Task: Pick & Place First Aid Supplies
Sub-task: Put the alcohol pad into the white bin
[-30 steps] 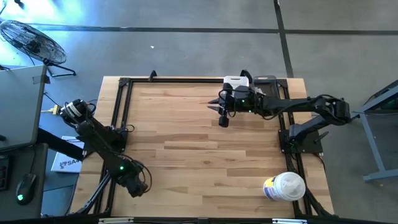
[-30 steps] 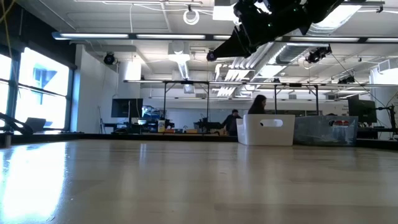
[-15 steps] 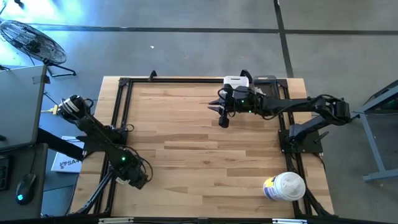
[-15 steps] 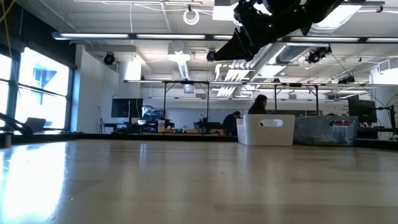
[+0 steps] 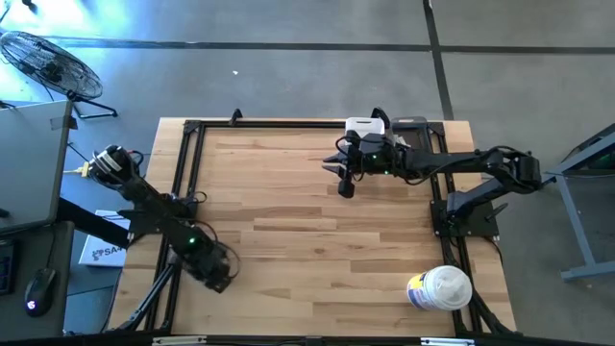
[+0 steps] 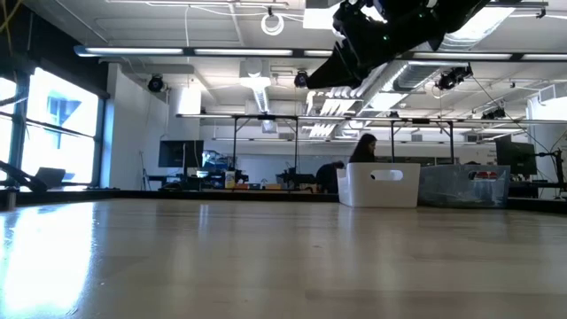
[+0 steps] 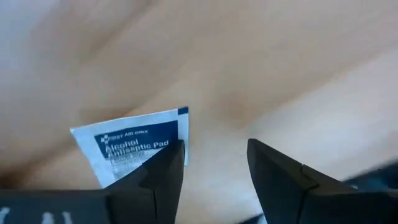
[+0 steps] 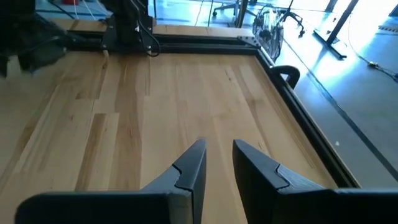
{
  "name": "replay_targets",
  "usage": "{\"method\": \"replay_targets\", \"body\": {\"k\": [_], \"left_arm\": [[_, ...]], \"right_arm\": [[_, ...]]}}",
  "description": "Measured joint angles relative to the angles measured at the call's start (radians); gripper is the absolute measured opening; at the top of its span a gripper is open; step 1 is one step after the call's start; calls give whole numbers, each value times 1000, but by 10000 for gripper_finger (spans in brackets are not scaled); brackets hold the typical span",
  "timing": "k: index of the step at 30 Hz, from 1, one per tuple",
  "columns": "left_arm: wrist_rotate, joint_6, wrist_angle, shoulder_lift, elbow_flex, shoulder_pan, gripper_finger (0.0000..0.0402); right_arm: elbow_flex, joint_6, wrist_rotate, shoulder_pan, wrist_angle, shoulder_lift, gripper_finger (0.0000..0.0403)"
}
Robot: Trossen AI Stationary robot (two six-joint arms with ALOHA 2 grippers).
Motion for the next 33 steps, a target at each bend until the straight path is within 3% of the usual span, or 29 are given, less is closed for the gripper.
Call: {"method": "replay_targets", "body": {"k": [8,11,15,23,33], "left_arm": [[-321,471,34,6,92,165,174],[-343,609,31,6,127,225,174],[-326,685,-32,5,177,262,174],[-363,543,-226,0,201,260,174],[-407,341,-200,0,155,260,174]], "right_arm": [[0,-3,14,-2,49,0,73],[0,-3,14,-2,62,0,73],[0,-3,14,-2,64,0,73],[0,-4,16,-2,59,0,73],[0,-4,16,-2,42,0,73]]}}
